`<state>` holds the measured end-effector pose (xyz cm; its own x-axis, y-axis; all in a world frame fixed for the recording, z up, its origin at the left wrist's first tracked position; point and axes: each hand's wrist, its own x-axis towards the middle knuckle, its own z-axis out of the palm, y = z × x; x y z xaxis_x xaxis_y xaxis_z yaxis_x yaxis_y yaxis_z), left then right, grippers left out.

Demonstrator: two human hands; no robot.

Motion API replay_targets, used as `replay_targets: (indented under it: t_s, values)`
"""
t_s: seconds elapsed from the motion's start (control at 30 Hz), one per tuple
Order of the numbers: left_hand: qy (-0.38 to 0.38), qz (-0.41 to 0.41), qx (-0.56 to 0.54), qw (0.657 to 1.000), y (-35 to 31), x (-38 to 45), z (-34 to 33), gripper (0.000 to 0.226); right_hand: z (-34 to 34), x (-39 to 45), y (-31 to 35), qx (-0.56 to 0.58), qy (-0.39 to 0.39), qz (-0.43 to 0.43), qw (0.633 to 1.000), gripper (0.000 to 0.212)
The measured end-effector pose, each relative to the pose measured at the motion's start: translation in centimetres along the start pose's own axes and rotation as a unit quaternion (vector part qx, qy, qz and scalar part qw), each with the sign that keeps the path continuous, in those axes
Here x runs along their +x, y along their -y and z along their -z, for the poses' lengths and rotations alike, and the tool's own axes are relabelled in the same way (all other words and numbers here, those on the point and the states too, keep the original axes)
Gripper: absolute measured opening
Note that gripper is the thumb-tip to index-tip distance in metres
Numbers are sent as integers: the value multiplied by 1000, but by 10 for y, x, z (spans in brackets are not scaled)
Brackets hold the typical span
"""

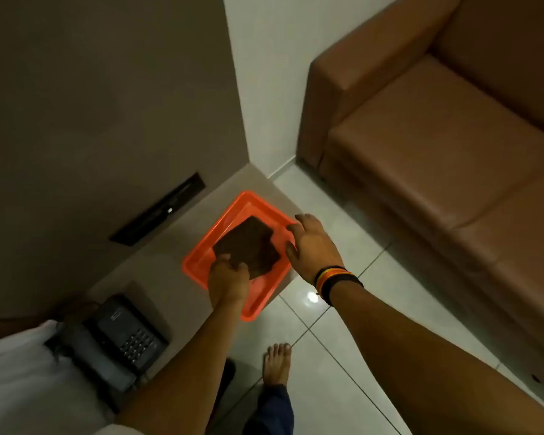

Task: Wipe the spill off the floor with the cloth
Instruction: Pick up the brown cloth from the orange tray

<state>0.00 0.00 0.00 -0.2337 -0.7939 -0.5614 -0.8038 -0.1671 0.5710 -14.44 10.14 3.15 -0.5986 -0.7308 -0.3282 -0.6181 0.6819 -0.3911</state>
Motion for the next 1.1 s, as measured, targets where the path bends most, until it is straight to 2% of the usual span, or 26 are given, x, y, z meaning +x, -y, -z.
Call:
replay_targets:
  t_s: [0.07, 0.2, 0.33, 0.43, 0.57, 0.63, 0.7, 0.8, 0.83, 0.97, 1.03, 1.1]
  values:
    - [-19, 81, -24, 996, 13, 24, -10, 45, -36, 24, 7, 51, 44, -22, 998, 44]
    - [-42, 158, -60, 985, 34, 69, -34, 48, -98, 68, 14, 125, 74, -107, 984, 47]
    - [-57, 187, -46, 980, 46, 111, -50, 63, -132, 107, 18, 141, 58, -182, 971, 54]
    - [-59, 194, -52, 978, 53, 127, -55, 63, -150, 123, 22, 122, 61, -210, 968, 61]
    - [-60, 185, -106, 975, 58, 141, -54, 52, -157, 132, 22, 202, 48, -254, 945, 45]
    - [-71, 148, -118, 979, 48, 133, -53, 42, -148, 128, 25, 244, 40, -263, 933, 35]
    - [-93, 69, -93, 989, 31, 113, -50, 34, -133, 116, 27, 278, 12, -262, 924, 34]
    - [-112, -49, -98, 988, 7, 72, -44, 35, -102, 81, 20, 361, -36, -267, 893, 32]
    - [-98, -75, -109, 986, 0, 57, -44, 33, -92, 65, 13, 391, -51, -276, 876, 31]
    - [42, -153, -99, 982, -11, -5, -70, 22, -71, -14, -42, 500, -137, -329, 789, 28]
    - [102, -194, -50, 974, 1, -33, -101, 29, -79, -57, -78, 533, -179, -371, 739, 25]
    - [159, -208, 14, 965, 27, -60, -142, 35, -101, -100, -118, 539, -207, -408, 708, 21]
